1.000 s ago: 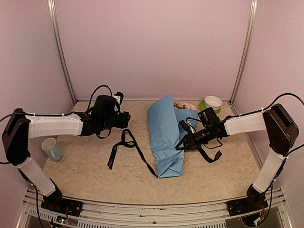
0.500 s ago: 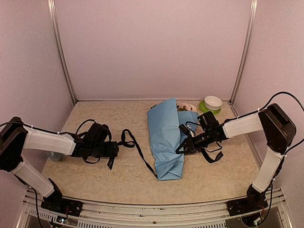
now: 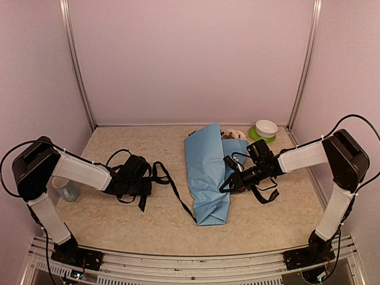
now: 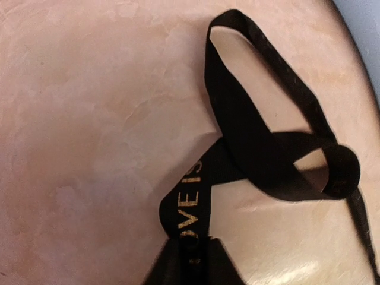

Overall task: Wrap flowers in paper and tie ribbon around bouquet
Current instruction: Pick up the left side of the ribbon at the center of the board, then place the left side of the ribbon on the folded bouquet.

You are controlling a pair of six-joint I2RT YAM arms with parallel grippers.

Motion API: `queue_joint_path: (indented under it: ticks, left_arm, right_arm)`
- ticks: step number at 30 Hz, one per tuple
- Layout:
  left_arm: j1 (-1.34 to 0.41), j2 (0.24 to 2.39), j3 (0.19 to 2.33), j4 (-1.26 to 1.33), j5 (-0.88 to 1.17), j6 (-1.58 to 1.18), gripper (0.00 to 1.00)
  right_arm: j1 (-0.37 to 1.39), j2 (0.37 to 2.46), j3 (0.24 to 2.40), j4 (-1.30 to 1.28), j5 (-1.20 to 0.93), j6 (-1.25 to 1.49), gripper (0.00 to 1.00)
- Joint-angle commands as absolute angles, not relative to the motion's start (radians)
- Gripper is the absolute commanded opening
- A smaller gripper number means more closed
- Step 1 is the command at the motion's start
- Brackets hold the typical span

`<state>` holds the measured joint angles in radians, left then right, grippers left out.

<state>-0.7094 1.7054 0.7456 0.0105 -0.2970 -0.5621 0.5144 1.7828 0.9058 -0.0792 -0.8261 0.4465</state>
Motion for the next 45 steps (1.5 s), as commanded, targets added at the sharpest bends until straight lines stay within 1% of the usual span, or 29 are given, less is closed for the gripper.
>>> queue_joint_path:
  ticks: [1,6,10,12,13,17,21,24,27,29,31,34,40,45]
  left_arm:
    - [-0.714,1.782,0.707,-0.049,-0.213,-0.553,0.00]
    - [-0.682,1.731,0.649,-0.001,-0.200,-0.531,0.00]
    - [-0.717,1.546,0.615,0.028,-0.253,-0.515,0.00]
    - [-0.730,1.445,0.626,-0.006,-0.282,-0.504,0.00]
    - [-0.729,1.396,0.644,-0.039,-0.304,-0.499,0.00]
    - [-0.748,1.325,0.754,-0.207,-0.395,-0.461,0.00]
    - [-0.870,1.292,0.893,-0.249,-0.429,-0.398,0.00]
    - [-0.952,1.315,0.969,-0.151,-0.333,-0.336,0.00]
    - [-0.976,1.390,1.011,-0.065,-0.207,-0.330,0.00]
    - [-0.991,1.455,1.045,-0.074,-0.193,-0.319,0.00]
    - [-0.995,1.518,1.071,-0.112,-0.197,-0.322,0.00]
    - [-0.978,1.588,1.046,-0.143,-0.194,-0.361,0.00]
    - [-0.955,1.661,0.938,-0.062,-0.028,-0.420,0.00]
    - [-0.960,1.801,0.923,0.022,0.063,-0.450,0.00]
  right_arm:
    - [0.524,1.795,0.919,-0.099,-0.830,0.439,0.00]
    - [0.523,1.796,0.920,-0.103,-0.830,0.436,0.00]
    - [0.523,1.796,0.918,-0.104,-0.827,0.435,0.00]
    - [0.523,1.796,0.918,-0.106,-0.827,0.436,0.00]
    - [0.523,1.798,0.917,-0.105,-0.827,0.434,0.00]
    - [0.523,1.806,0.920,-0.108,-0.832,0.431,0.00]
    - [0.523,1.806,0.918,-0.120,-0.825,0.422,0.00]
    - [0.523,1.805,0.917,-0.132,-0.811,0.417,0.00]
    - [0.523,1.796,0.909,-0.133,-0.837,0.408,0.00]
    - [0.525,1.785,0.913,-0.154,-0.884,0.375,0.00]
    - [0.524,1.759,0.919,-0.206,-0.889,0.323,0.00]
    - [0.525,1.701,0.916,-0.257,-0.912,0.272,0.00]
    - [0.525,1.670,0.899,-0.259,-0.979,0.290,0.00]
    - [0.525,1.646,0.950,-0.298,-0.976,0.303,0.00]
